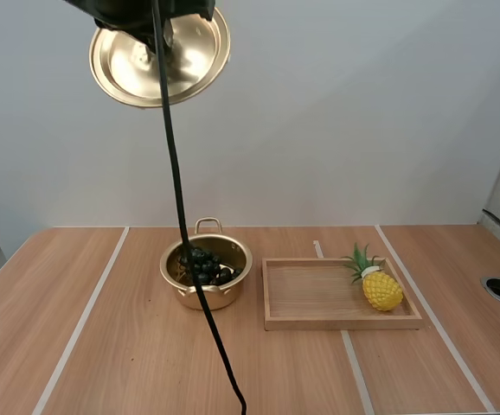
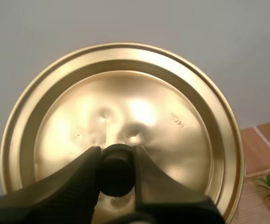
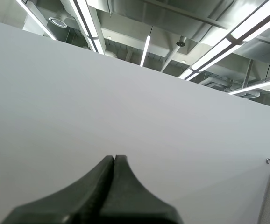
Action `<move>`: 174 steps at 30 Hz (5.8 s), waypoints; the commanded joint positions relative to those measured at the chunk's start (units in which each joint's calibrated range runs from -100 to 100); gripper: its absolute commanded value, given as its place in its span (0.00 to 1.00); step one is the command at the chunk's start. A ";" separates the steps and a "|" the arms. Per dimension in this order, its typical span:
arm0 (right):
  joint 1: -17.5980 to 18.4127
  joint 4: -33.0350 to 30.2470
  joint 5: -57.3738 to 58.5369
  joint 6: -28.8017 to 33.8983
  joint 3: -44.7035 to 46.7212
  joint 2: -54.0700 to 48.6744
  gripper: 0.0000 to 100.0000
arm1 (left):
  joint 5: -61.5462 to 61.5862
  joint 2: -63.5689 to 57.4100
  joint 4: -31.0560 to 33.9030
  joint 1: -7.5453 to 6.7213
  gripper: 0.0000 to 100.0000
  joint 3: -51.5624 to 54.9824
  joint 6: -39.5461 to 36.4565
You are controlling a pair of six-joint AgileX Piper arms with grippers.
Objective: Open the pot, put the grape inside, and close it
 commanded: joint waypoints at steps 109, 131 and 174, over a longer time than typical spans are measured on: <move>-0.23 0.22 -0.90 0.17 -0.39 -0.34 0.00 | -18.08 35.83 -5.53 -0.13 0.00 32.52 16.50; -0.23 2.58 -0.90 0.17 -0.39 -0.34 0.00 | -13.36 35.83 -4.93 -0.13 0.44 32.52 14.79; -0.23 3.87 -0.90 0.17 -0.39 -0.34 0.00 | -0.61 -1.14 -2.54 -0.13 1.00 1.13 9.95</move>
